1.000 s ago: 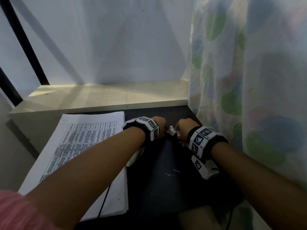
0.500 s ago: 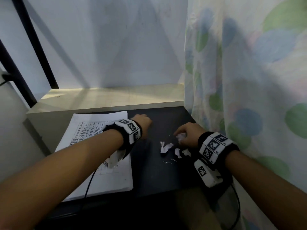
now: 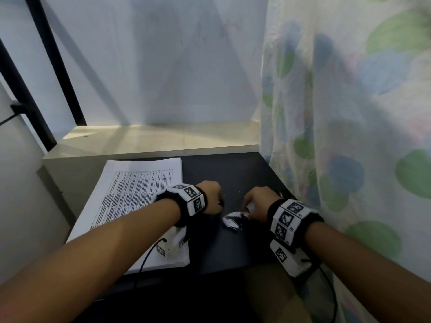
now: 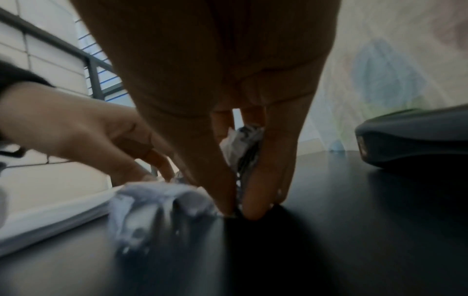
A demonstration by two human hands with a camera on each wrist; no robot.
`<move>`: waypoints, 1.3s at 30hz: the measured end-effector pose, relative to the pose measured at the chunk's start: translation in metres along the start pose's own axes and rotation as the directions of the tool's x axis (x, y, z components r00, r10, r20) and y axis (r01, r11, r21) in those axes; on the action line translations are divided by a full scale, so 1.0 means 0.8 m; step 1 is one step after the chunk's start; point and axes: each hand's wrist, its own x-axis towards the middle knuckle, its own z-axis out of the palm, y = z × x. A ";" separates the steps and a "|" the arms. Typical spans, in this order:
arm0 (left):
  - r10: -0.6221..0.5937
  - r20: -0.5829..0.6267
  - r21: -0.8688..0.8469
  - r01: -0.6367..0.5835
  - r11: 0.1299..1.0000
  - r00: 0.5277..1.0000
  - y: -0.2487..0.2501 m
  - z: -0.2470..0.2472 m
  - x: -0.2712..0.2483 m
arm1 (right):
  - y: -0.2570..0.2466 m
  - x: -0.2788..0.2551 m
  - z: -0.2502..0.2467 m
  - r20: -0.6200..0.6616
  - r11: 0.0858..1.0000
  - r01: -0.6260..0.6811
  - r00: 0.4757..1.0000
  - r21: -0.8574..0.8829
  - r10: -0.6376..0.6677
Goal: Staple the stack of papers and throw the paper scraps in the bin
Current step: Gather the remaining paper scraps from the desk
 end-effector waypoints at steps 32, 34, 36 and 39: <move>0.100 0.119 0.066 -0.108 0.992 0.988 0.036 0.016 -0.009 | 0.008 -0.018 0.015 0.004 0.975 0.182 0.983 -0.127 -0.183; 0.070 0.105 0.066 -0.077 0.995 0.992 0.032 0.016 -0.010 | 0.017 -0.022 0.008 -0.060 0.992 0.120 0.991 -0.050 -0.123; 0.035 0.110 0.082 -0.044 0.996 0.993 0.026 0.017 -0.008 | 0.024 -0.021 0.006 -0.075 0.999 0.046 0.996 -0.023 -0.047; 0.026 0.105 0.083 -0.035 0.996 0.994 0.030 0.018 -0.010 | 0.020 -0.019 0.015 -0.004 0.994 -0.014 1.000 -0.105 0.014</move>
